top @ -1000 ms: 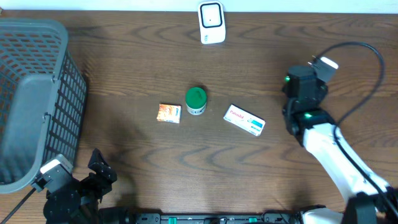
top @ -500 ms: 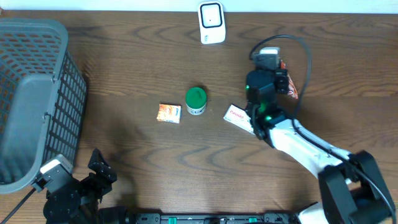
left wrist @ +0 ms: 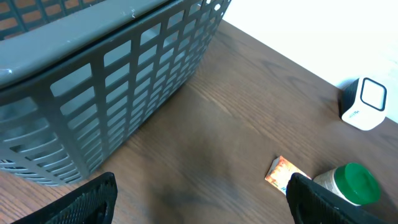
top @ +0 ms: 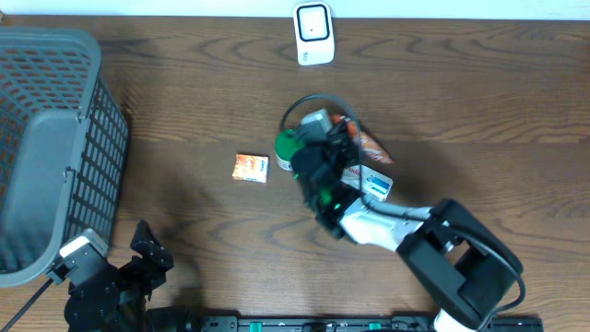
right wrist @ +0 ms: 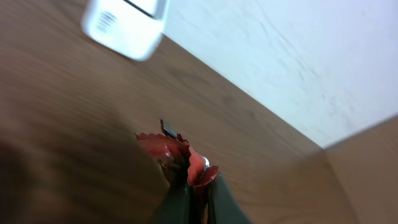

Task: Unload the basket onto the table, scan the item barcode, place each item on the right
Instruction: 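Lower the chocolate bar beside the bottle and open the right gripper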

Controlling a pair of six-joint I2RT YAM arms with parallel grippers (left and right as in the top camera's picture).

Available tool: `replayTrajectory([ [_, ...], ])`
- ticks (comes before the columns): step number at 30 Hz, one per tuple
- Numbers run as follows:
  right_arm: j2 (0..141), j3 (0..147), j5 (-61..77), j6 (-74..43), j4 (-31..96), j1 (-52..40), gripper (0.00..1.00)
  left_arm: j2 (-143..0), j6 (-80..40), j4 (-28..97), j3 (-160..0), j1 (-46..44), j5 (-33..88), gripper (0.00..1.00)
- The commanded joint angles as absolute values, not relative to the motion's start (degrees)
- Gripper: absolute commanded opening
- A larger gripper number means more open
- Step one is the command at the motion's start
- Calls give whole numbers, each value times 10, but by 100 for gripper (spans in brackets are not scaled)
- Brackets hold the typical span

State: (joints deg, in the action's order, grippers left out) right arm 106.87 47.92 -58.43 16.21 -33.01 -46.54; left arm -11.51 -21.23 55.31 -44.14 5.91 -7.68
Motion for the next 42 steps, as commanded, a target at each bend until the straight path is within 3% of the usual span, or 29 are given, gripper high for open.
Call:
replayTrajectory([
  [1, 1071, 482, -662, 125, -339, -500, 1, -115, -217, 553, -440, 62, -82, 87],
  [13, 1071, 482, -706, 38, -336, -582, 1, -115, -217, 553, -440, 62, -82, 87],
  [18, 1071, 482, -706, -67, -328, -602, 9, -115, -217, 553, -440, 62, -82, 87],
  [23, 1071, 482, -706, -68, -328, -607, 14, -115, -217, 553, -440, 62, -82, 87],
  [25, 1071, 482, -706, -52, -328, -607, 22, -115, -217, 553, -440, 62, -82, 87],
  [27, 1071, 482, -707, -37, -330, -607, 43, -115, -217, 553, -440, 62, -82, 87],
  [30, 1071, 482, -707, -18, -337, -609, 57, -115, -217, 553, -440, 62, -82, 87],
  [31, 1071, 482, -707, -10, -343, -611, 65, -115, -217, 553, -440, 62, -81, 87],
  [32, 1070, 482, -707, -3, -352, -613, 83, -115, -217, 553, -440, 62, -82, 87],
  [33, 1070, 482, -707, 10, -366, -617, 94, -115, -217, 553, -440, 62, -82, 87],
  [34, 1070, 482, -707, 26, -382, -621, 99, -115, -217, 553, -440, 62, -82, 87],
  [42, 1070, 482, -707, 140, -474, -687, 99, -115, -217, 553, -440, 62, -82, 87],
])
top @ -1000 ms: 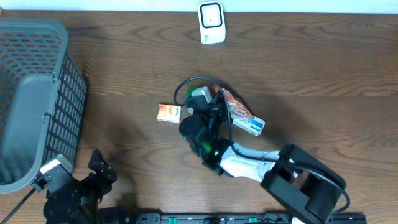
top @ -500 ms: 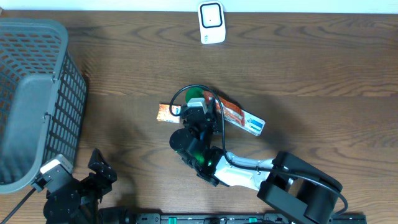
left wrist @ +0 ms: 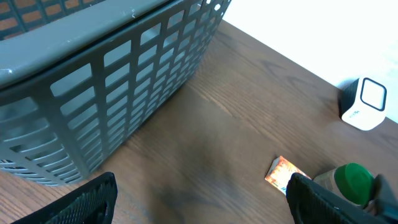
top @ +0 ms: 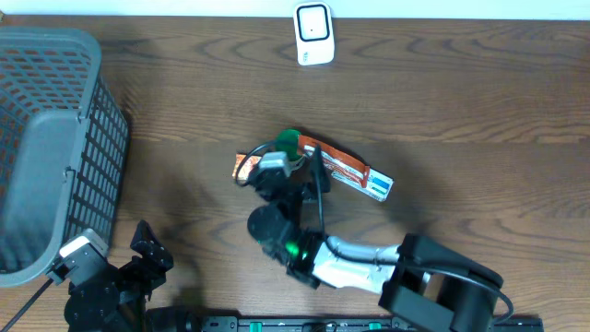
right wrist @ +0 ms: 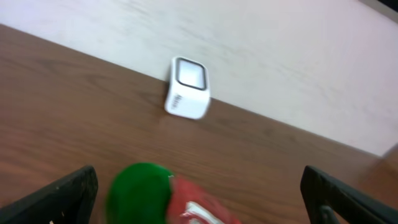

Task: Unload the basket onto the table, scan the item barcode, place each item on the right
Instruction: 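Lower the chocolate bar beside the bottle and open the right gripper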

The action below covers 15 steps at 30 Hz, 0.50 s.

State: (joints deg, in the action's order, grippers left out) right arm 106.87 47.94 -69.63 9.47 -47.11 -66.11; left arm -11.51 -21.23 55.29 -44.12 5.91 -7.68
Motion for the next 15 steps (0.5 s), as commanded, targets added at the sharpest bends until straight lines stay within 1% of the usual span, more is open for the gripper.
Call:
replayTrajectory([
  [1, 1070, 482, -707, 140, -472, -699, 99, -115, -217, 553, -440, 62, -82, 87],
  [9, 1070, 482, -707, 108, -405, -776, 99, -115, -217, 553, -440, 62, -82, 87],
  [10, 1070, 482, -702, 54, -368, -792, 99, -115, -217, 553, -440, 62, -82, 87],
  [12, 1070, 482, -666, -18, -308, -804, 99, -115, -217, 553, -440, 62, -82, 88],
  [15, 1067, 482, -535, -124, -211, -807, 99, -115, -217, 553, -440, 62, -82, 88],
])
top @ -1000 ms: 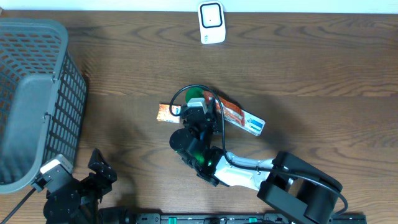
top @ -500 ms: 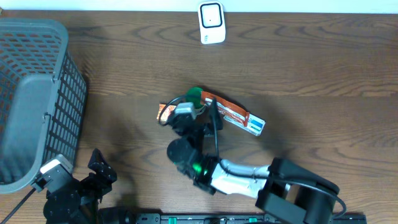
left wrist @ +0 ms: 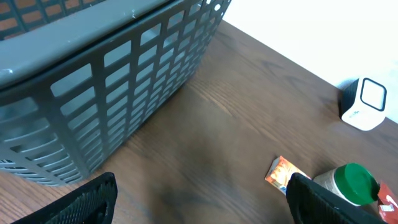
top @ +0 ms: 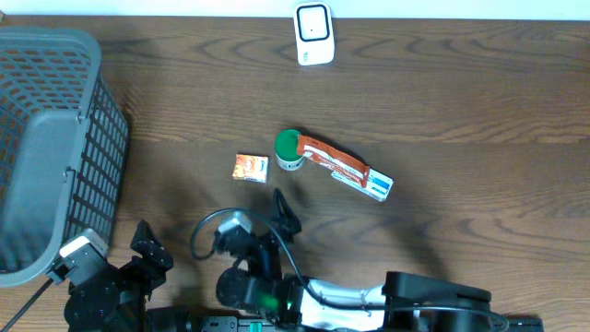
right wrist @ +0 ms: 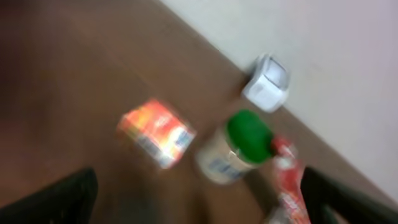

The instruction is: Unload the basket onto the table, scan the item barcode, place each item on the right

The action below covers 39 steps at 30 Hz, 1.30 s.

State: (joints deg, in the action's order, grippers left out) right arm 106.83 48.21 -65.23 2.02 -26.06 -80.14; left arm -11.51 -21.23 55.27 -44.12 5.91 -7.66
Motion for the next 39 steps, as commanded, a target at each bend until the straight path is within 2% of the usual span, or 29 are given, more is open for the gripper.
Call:
replayTrajectory([
  [1, 1063, 482, -488, -139, -188, -806, 99, -115, -217, 553, -440, 62, -82, 87],
  [7, 972, 491, -317, -186, -68, -781, 99, -115, -217, 553, -440, 62, -82, 87],
  [12, 851, 491, -247, -186, -27, -738, 99, -115, -217, 553, -440, 62, -82, 87],
  [17, 760, 491, -71, -195, 27, -619, 99, -115, -217, 553, -440, 62, -82, 87],
  [22, 745, 491, 161, -217, 121, -442, 99, -115, -217, 553, -440, 62, -82, 87],
  [23, 745, 491, 198, -207, 140, -407, 97, -115, -217, 553, -440, 62, -82, 87],
  [24, 745, 491, 222, -197, 153, -379, 81, -115, -217, 553, -440, 62, -82, 87],
  [25, 745, 491, 239, -184, 164, -348, 41, -115, -217, 553, -440, 62, -82, 87],
  [26, 747, 490, 236, -174, 168, -322, 9, -115, -217, 553, -440, 62, -82, 87],
  [27, 749, 490, 225, -173, 170, -302, 1, -115, -217, 553, -440, 62, -82, 87],
  [32, 776, 490, 196, -171, 168, -230, 2, -115, -217, 553, -440, 62, -82, 87],
  [39, 850, 490, 195, -171, 149, -227, 1, -115, -217, 553, -440, 62, -82, 88],
])
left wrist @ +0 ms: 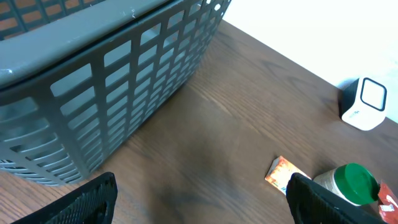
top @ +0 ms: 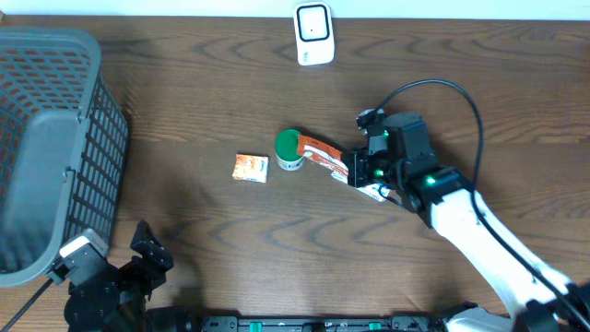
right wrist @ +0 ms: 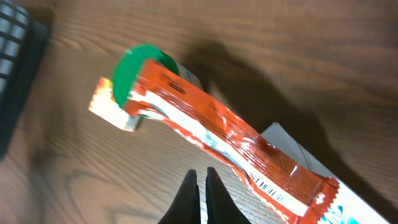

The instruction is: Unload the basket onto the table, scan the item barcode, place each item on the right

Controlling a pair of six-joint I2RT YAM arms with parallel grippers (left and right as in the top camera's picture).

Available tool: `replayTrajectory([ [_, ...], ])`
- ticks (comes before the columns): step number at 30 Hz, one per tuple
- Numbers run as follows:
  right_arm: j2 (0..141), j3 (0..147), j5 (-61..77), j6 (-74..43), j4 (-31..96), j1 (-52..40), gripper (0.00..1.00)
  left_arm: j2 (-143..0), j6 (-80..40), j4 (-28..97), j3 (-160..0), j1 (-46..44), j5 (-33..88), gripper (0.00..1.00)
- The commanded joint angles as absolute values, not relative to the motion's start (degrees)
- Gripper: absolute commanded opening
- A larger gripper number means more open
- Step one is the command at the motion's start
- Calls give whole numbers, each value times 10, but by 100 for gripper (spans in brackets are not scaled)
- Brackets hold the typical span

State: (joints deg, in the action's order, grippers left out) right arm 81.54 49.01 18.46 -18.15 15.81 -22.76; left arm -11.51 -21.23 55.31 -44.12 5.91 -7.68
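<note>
The white scanner (top: 313,34) stands at the table's far edge. A red snack wrapper (top: 324,157) lies with one end on a green-lidded jar (top: 289,148) and the other on a white and blue box (top: 380,190). In the right wrist view the wrapper (right wrist: 217,124) shows a barcode strip. My right gripper (top: 354,169) is at the wrapper's right end, its fingers (right wrist: 188,186) shut with nothing between them and pointing at the wood beside the wrapper. My left gripper (left wrist: 199,208) stands open low at the front left, far from the items.
A small orange packet (top: 250,167) lies left of the jar. A grey mesh basket (top: 46,138) fills the left side. The right arm's black cable (top: 442,92) loops above the table toward the far right.
My right gripper was open near the table's front edge, left of the middle. Now it is shut beside the wrapper's right end. Wrapper, jar, box and packet lie where they were. The left arm is unchanged.
At first my right gripper was shut on the red wrapper over the jar and box. Then it was open near the jar with the wrapper lying across jar and box. Then it was open at the table's front. Now it is shut next to the wrapper.
</note>
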Motion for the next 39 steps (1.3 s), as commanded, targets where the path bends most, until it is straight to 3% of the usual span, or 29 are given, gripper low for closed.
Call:
replayTrajectory([
  [1, 861, 490, 195, -171, 142, -227, 1, -115, -217, 553, -440, 62, -82, 87],
  [15, 985, 490, 174, -173, 70, -225, 2, -115, -217, 553, -440, 62, -82, 87],
  [26, 990, 495, 149, -193, 4, -196, 1, -115, -217, 553, -440, 62, -82, 87],
  [39, 990, 495, 110, -208, 69, -126, 1, -115, -217, 553, -440, 62, -82, 87],
])
